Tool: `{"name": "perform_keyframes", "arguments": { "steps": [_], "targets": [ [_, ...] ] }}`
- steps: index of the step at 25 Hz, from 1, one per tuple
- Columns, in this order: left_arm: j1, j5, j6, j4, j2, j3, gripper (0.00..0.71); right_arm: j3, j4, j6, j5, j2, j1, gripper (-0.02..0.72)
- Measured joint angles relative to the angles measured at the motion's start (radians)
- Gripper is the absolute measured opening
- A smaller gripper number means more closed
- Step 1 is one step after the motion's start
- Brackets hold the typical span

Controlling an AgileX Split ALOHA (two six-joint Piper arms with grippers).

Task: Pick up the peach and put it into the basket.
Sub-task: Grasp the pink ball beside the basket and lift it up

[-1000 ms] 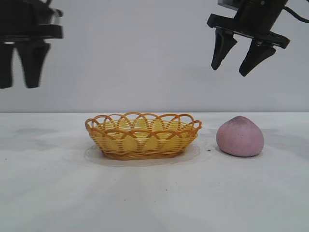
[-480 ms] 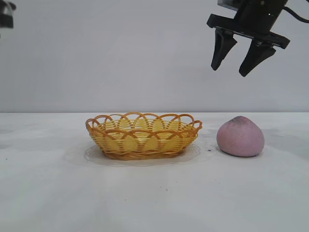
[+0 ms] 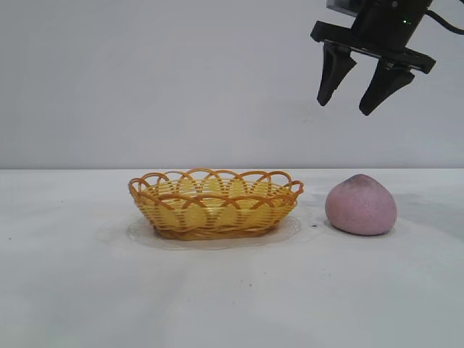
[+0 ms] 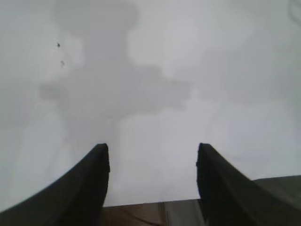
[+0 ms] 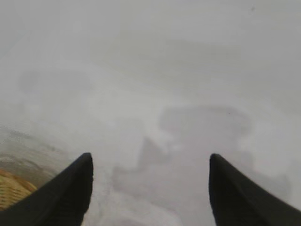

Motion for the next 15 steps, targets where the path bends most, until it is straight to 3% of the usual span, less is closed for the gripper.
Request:
{"name": "perform_keyframes", "arguments": {
  "steps": [8,15],
  "targets": [
    [0.000,0.001,0.000,-0.037,-0.435,0.249,0.358,0.000,-0.004,-0.002,0.000,0.000,0.000,0.447],
    [0.000,0.005,0.000,-0.059,-0.772,0.358,0.358,0.000,-0.007,-0.002,-0.002,0.000,0.000,0.447]
  ]
}}
